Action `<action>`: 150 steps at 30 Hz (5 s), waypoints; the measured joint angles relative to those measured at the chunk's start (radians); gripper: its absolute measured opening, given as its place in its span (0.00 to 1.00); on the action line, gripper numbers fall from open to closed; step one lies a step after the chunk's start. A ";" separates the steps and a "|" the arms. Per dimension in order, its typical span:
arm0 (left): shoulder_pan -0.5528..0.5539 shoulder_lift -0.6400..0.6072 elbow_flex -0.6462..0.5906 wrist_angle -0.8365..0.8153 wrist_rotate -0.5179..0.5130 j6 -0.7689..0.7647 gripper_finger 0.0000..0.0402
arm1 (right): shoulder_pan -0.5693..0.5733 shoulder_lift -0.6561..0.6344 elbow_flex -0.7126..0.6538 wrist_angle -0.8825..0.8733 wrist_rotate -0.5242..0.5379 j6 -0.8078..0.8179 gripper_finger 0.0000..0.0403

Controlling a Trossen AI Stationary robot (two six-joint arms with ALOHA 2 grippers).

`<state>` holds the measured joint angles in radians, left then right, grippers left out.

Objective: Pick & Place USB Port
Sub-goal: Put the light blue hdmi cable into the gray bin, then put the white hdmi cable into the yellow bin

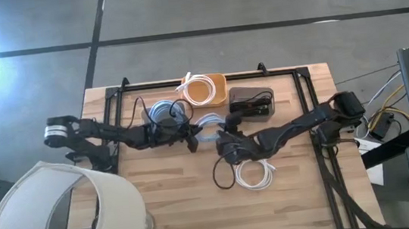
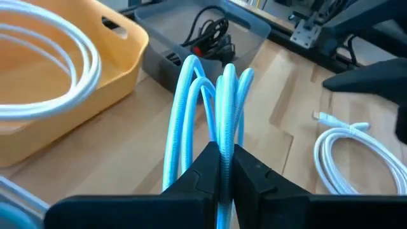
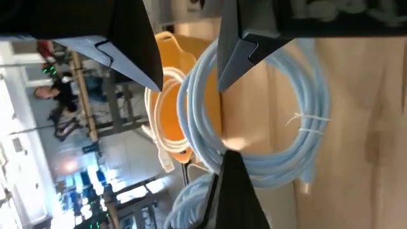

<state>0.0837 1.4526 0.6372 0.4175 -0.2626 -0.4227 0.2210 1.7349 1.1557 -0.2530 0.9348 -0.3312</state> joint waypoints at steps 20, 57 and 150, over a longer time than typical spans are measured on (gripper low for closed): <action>0.000 -0.438 -0.004 -0.311 -0.105 0.110 0.06 | 0.002 -0.331 -0.166 -0.415 0.000 0.492 0.30; 0.038 -0.810 -0.383 -0.395 -0.175 0.088 0.06 | 0.002 -0.374 -0.240 -0.355 -0.073 0.505 0.29; 0.097 -0.774 -0.282 -0.437 -0.279 0.247 0.50 | -0.168 -0.082 0.040 0.041 -0.121 -0.087 0.05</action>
<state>0.1806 0.6785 0.3553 -0.0190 -0.5419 -0.1762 0.0527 1.6529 1.1961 -0.2124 0.8136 -0.4181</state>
